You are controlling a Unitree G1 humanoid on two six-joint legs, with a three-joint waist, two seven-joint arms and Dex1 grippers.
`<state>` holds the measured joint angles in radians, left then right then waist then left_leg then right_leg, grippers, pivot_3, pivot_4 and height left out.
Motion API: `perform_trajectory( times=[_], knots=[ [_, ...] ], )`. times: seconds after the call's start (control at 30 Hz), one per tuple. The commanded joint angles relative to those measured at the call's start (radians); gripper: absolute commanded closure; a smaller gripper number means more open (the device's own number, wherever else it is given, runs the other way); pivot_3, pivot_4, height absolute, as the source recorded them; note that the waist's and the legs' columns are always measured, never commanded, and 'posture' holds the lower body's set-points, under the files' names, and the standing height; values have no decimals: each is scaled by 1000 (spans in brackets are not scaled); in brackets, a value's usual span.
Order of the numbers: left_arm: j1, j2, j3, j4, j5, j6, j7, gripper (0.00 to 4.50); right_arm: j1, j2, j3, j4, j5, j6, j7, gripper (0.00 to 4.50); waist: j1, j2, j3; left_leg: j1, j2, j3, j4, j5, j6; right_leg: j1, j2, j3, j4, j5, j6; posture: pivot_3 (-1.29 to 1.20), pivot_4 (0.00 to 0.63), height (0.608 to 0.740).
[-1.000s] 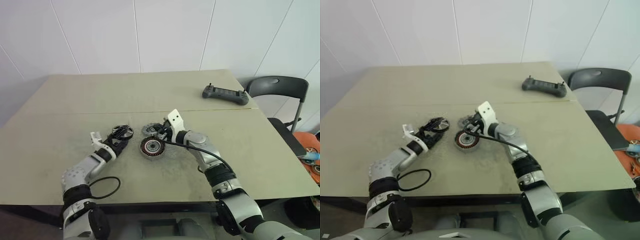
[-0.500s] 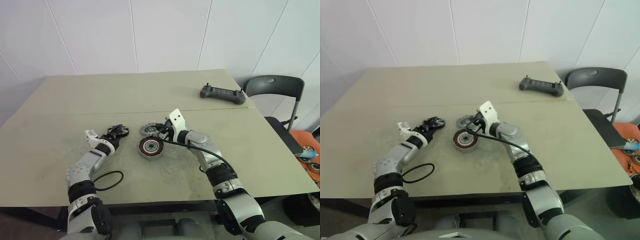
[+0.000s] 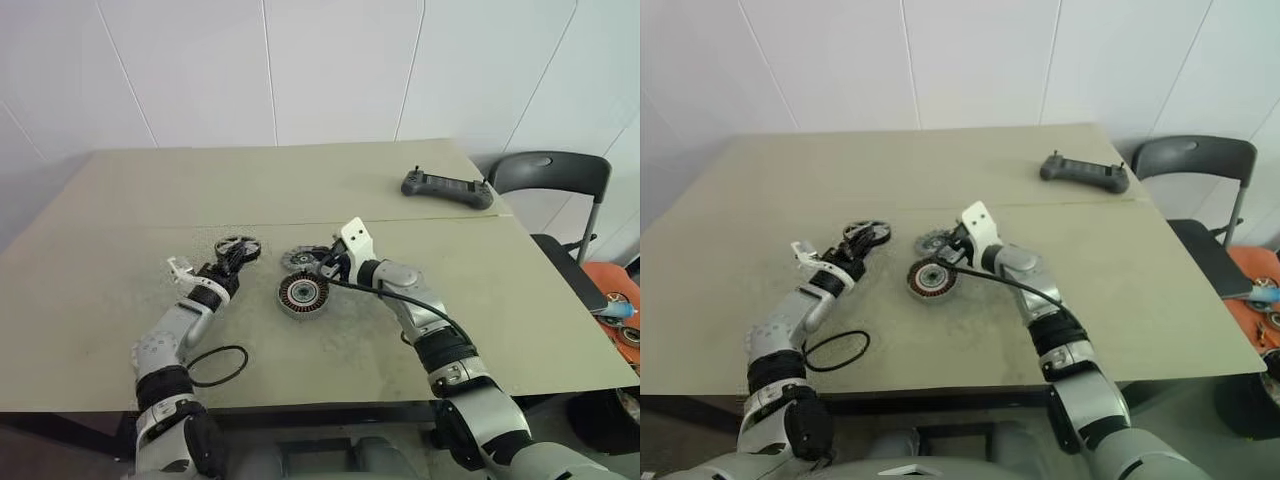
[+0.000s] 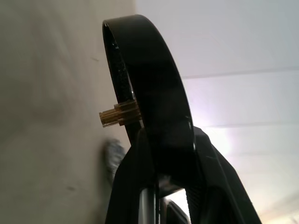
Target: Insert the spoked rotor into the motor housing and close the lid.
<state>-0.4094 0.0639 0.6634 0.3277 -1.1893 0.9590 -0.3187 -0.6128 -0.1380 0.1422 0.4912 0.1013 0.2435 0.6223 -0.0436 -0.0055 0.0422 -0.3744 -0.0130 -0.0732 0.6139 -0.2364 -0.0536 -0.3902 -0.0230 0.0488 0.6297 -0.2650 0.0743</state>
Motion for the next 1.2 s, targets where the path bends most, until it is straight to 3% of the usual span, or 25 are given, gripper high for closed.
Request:
perform_trajectory(
  times=[0.03, 0.43, 1.2],
  knots=[
    [24, 30, -78, -90, -42, 84, -91, 4109, 24, -28, -31, -96, 63, 28, 76, 4500, -2, 0, 0, 0, 0, 0, 0, 0, 0, 0, 0, 0, 0, 0, 0, 0, 0, 740],
    [56, 77, -239, -21, 14, 187, -204, 4109, 89, -103, -29, -169, 84, 86, 130, 4500, -3, 0, 0, 1, 4, 0, 1, 0, 0, 0, 6, 1, 1, -3, -1, 0, 0, 740],
    [-11, 67, -292, 132, 135, 156, -306, 4109, 115, -102, -25, -202, 78, 96, 90, 4500, -1, 0, 0, 1, 4, 0, 1, 0, 0, 0, 6, 1, 1, -3, -1, 0, 0, 740]
  ],
)
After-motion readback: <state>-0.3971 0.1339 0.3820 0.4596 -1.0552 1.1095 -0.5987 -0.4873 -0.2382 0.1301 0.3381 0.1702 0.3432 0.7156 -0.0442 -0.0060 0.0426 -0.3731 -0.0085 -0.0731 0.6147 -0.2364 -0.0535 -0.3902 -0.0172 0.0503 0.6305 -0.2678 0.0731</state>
